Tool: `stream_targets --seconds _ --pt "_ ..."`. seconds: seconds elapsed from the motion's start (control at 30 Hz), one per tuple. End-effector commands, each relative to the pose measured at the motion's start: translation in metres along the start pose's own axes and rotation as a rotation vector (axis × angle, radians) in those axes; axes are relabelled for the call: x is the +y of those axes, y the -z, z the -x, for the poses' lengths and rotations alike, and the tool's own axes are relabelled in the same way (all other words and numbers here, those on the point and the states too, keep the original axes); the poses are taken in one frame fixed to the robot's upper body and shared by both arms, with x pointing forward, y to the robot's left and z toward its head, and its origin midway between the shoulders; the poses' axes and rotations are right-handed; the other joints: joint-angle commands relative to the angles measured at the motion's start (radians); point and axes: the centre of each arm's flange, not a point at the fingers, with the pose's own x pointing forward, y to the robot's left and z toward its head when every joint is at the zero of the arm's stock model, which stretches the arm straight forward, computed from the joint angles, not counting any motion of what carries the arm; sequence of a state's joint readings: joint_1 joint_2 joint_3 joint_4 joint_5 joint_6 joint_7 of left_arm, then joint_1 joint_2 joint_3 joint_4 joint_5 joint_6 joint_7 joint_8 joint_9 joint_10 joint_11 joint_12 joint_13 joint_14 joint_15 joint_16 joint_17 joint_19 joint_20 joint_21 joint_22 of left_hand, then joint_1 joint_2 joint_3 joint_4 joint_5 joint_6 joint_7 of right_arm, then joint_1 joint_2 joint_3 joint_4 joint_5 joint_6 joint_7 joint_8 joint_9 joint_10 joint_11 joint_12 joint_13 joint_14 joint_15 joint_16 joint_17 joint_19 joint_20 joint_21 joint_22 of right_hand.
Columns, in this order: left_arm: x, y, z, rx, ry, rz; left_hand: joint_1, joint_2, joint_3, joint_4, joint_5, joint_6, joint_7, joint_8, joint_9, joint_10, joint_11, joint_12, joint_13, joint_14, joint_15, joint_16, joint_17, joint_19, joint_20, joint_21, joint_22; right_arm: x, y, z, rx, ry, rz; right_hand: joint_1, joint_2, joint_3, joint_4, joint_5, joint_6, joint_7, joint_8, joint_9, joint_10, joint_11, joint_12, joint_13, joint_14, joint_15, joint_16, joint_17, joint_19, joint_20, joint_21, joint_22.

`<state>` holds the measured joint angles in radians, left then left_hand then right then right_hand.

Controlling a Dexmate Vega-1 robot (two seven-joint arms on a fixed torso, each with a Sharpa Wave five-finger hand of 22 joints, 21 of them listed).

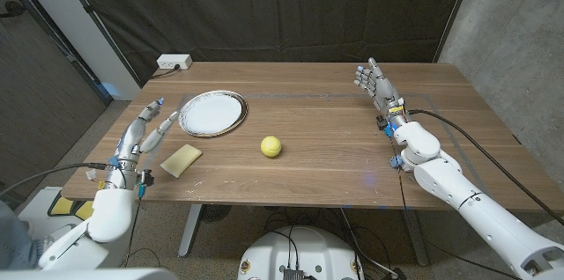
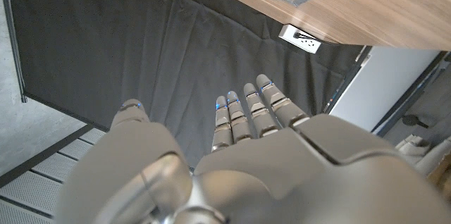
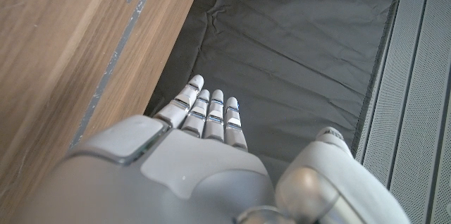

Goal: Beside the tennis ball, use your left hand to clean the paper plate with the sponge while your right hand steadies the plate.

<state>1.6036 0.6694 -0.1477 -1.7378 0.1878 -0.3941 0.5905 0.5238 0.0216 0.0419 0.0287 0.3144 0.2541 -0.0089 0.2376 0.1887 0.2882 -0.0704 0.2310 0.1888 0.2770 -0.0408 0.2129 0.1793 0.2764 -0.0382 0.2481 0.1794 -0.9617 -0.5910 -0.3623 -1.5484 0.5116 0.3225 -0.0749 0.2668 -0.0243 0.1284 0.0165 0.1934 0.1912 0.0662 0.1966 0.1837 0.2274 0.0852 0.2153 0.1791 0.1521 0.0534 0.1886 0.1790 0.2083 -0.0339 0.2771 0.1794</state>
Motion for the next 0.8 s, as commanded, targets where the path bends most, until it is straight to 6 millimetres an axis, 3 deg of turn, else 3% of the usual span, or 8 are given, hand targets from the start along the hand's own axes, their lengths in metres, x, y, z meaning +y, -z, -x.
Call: stream_targets --seconds 0.03,0.23,0.8 --pt "0.008 0.008 0.014 0.023 -0.032 -0.138 0.019 -0.001 0.005 -0.009 0.006 0.019 -0.002 0.006 0.002 0.021 -0.001 0.006 0.003 0.023 -0.036 0.006 0.004 0.019 -0.035 0.008 0.003 0.008 0.001 -0.007 0.006 -0.033 0.01 0.004 0.009 0.0 -0.004 0.001 0.005 -0.002 0.004 0.003 0.011 0.0 0.002 0.005 0.006 0.0 0.002 0.003 0.01 -0.002 -0.002 0.001" --pt "0.006 0.005 0.013 0.05 -0.016 -0.286 0.033 -0.001 0.008 -0.017 0.005 0.031 -0.005 0.008 0.002 0.03 -0.004 0.006 0.003 0.03 -0.036 0.005 0.004 0.023 -0.032 0.007 0.003 0.01 0.0 -0.013 0.013 -0.053 0.017 0.004 0.011 0.0 -0.004 0.001 0.006 -0.003 0.004 0.003 0.011 0.002 0.002 0.005 0.008 -0.001 0.002 0.003 0.012 -0.002 -0.004 0.001" --pt "0.015 -0.013 0.008 0.046 0.109 -0.476 0.072 -0.004 0.015 -0.039 0.003 0.032 -0.006 0.001 0.002 0.031 -0.006 -0.002 0.004 0.033 -0.037 -0.002 0.003 0.021 -0.024 0.0 0.004 0.02 0.003 -0.023 0.04 -0.093 0.012 0.005 0.014 0.0 -0.007 0.001 0.01 -0.005 0.003 0.003 0.009 0.003 -0.001 0.005 0.006 0.001 0.0 0.003 0.015 -0.001 -0.01 0.002"
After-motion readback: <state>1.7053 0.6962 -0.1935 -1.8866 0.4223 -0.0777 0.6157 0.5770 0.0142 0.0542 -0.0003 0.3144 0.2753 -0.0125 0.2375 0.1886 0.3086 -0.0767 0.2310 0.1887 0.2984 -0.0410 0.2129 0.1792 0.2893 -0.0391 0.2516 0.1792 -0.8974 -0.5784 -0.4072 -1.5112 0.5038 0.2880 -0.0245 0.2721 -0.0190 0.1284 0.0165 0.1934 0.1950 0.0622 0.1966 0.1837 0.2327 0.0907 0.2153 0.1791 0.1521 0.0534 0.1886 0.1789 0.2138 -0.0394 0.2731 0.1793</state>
